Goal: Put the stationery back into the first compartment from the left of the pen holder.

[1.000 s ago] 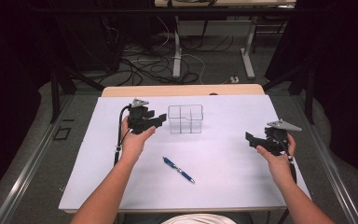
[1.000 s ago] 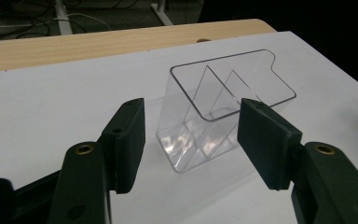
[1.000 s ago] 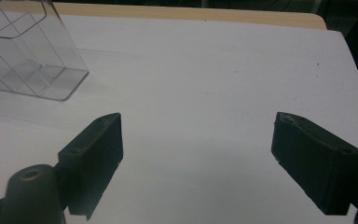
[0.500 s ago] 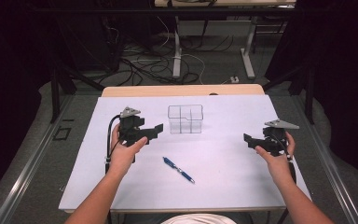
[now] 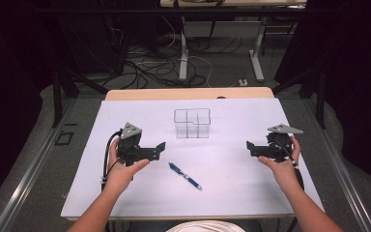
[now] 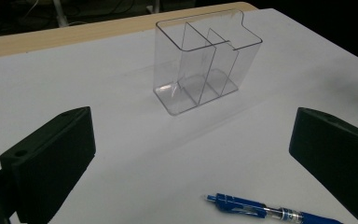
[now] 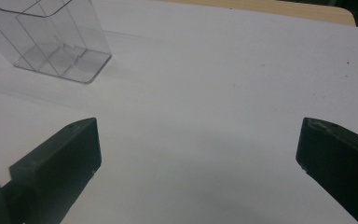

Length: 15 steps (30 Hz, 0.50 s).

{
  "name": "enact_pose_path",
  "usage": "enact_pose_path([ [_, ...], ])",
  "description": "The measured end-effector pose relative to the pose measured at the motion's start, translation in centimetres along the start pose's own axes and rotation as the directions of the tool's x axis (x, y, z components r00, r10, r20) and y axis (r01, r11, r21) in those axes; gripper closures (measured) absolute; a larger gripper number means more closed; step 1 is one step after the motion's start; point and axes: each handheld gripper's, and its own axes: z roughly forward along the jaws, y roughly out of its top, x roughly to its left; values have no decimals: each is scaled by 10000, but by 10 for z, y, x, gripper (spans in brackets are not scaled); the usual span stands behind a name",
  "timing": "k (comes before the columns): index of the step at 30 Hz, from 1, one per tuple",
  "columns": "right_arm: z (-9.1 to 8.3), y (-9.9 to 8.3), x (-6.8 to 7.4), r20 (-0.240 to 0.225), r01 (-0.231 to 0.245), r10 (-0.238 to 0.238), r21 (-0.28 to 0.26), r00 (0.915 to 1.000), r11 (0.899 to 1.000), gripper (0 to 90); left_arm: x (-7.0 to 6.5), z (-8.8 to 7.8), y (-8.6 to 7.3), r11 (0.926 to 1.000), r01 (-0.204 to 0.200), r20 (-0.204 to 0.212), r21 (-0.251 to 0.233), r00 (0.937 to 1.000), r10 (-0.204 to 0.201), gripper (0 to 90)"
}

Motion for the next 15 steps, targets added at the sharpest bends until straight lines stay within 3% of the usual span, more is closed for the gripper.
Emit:
enact_pose_path([
  [6, 2, 3, 20, -205, 507, -505, 136, 9985, 9986, 0, -7, -1, -8, 9999, -58, -111, -98, 9999, 57, 1],
  [9, 1, 5, 30, -379, 828, -822, 149, 9959, 9965, 0, -10, -3, -11, 9996, -249, -109, 156, 9996, 250, 1],
  [12, -1, 8, 43, -682, 1212, -1198, 157, 9904, 9925, 0, -11, -5, -13, 9999, -41, 10, 106, 10000, 41, 1],
  [15, -1, 10, 54, -998, 1517, -1489, 209, 9838, 9882, 2, -9, -7, -15, 9998, -141, -122, 140, 9998, 143, 2],
])
